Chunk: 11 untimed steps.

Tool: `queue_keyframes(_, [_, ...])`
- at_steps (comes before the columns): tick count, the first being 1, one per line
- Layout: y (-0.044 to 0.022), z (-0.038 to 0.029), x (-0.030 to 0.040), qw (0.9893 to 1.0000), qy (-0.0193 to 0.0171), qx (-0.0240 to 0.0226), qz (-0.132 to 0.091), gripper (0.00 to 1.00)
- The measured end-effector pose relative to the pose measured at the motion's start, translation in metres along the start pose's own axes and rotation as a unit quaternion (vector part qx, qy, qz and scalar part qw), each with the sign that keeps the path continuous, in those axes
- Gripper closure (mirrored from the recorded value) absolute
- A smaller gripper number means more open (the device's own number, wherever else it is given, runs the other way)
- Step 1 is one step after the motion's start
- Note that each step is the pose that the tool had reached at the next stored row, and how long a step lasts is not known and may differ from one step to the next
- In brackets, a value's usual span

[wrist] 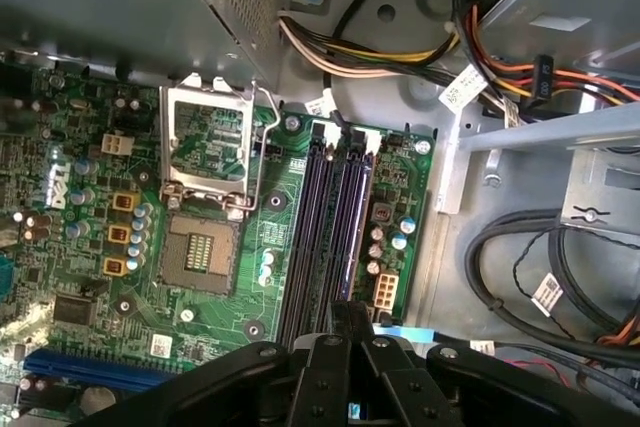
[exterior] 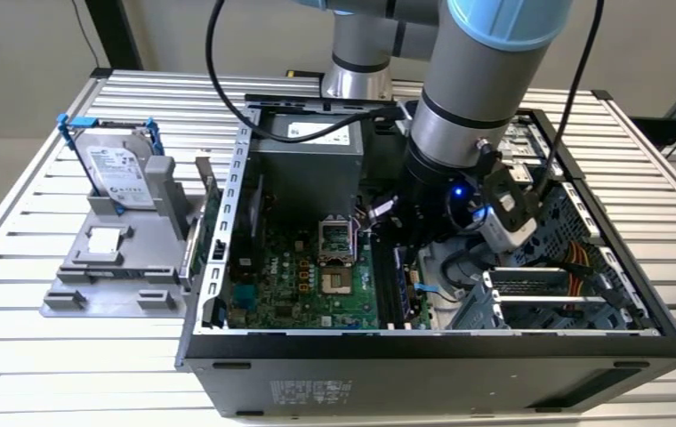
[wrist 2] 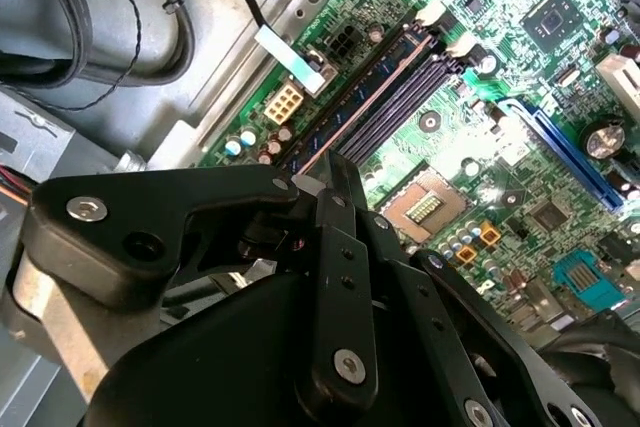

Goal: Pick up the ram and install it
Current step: 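Press down the ram until it locks into place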

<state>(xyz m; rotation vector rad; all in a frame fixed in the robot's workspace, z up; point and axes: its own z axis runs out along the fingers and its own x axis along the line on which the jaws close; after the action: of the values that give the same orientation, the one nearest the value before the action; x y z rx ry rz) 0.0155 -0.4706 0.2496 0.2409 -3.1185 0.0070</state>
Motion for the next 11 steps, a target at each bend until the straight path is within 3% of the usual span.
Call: queue_keyframes(11, [0.0000,-0.0001,-0.0001,0.9997,-0.0001,0.0003,-0.023,1.00])
